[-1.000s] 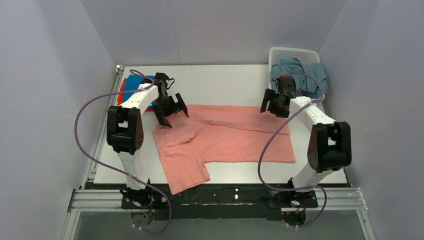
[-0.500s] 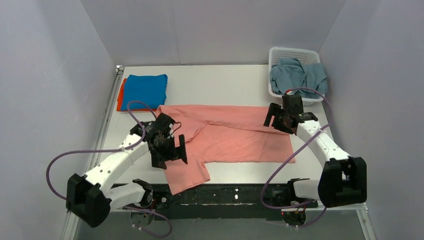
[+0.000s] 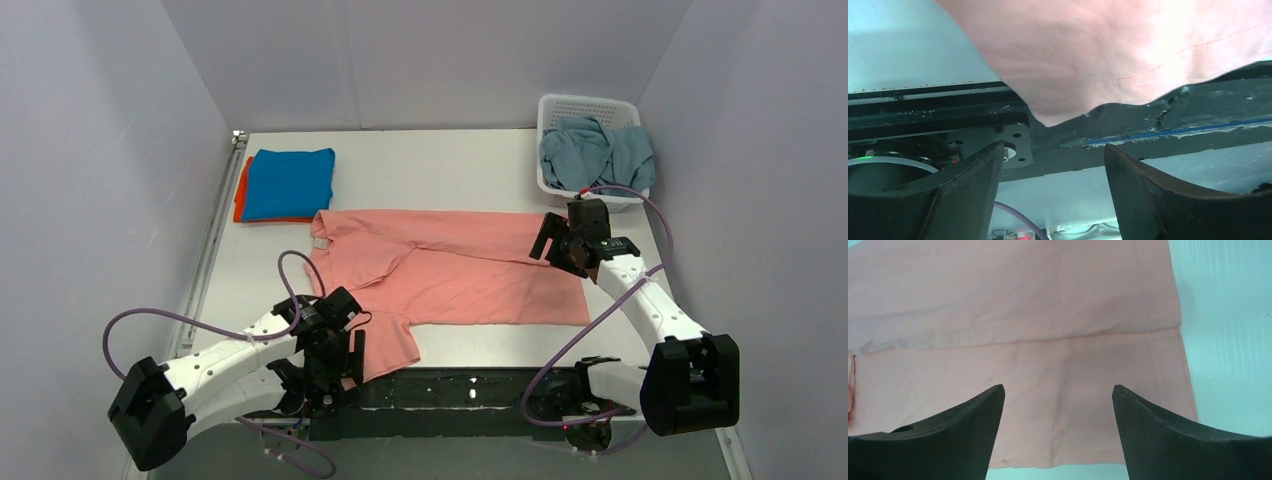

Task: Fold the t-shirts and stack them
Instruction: Grab the side of the flattened tshirt closest away from the robot with both arms

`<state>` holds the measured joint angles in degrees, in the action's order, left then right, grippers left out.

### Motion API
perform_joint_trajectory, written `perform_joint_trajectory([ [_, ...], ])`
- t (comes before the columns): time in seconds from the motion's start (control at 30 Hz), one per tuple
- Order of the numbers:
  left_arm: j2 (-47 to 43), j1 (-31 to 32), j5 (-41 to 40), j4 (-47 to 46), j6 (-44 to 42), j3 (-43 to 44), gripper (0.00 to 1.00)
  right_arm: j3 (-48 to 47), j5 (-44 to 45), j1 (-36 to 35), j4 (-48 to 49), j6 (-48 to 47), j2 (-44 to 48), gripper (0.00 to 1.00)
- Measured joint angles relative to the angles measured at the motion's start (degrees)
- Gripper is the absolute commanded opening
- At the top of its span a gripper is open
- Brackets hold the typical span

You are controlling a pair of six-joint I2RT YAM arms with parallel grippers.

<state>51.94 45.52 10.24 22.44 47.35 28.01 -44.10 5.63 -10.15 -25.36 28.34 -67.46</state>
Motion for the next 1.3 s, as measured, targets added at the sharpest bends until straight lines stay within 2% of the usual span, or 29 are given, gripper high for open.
perform_joint_trajectory([
  [0.13, 4.6, 1.6, -0.5, -1.5, 0.6, -0.3, 0.61, 0.1, 0.5, 0.0, -0.1, 0.5, 0.2, 0.87],
  [0.2, 6.9, 2.1, -0.7, -2.7, 0.9, -0.3, 0.61, 0.1, 1.0, 0.0, -0.2, 0.9, 0.7, 0.87],
  [0.3, 9.2, 3.1, -1.1, -3.1, 0.8, 0.3, 0.55, 0.4, 1.7, 0.0, -0.1, 1.7, 1.9, 0.87],
  [0.5, 18.0, 6.9, -2.2, -2.8, 0.1, 3.4, 0.35, 0.9, 2.2, 0.0, -0.3, 3.6, 3.4, 0.87],
  [0.7, 27.1, 7.9, -3.4, -0.7, -1.4, 6.9, 0.31, 1.0, 2.2, 0.3, -0.7, 4.5, 5.0, 0.87],
  [0.83, 28.1, 7.9, -3.8, 0.0, -2.3, 7.2, 0.19, 1.3, 2.7, 0.7, -1.5, 4.5, 6.8, 0.87],
  [1.0, 30.1, 7.9, -4.2, 0.8, -3.4, 8.1, 0.21, 1.8, 3.2, 0.8, -1.9, 4.5, 9.2, 0.87],
  [1.2, 30.6, 8.3, -4.0, 0.5, -3.8, 11.0, 0.38, 1.8, 3.5, 1.2, -2.1, 4.4, 10.4, 0.87],
  [1.3, 27.2, 8.6, -4.0, -1.2, -3.2, 13.1, 0.4, 1.8, 3.7, 1.2, -2.6, 4.3, 10.4, 0.88],
])
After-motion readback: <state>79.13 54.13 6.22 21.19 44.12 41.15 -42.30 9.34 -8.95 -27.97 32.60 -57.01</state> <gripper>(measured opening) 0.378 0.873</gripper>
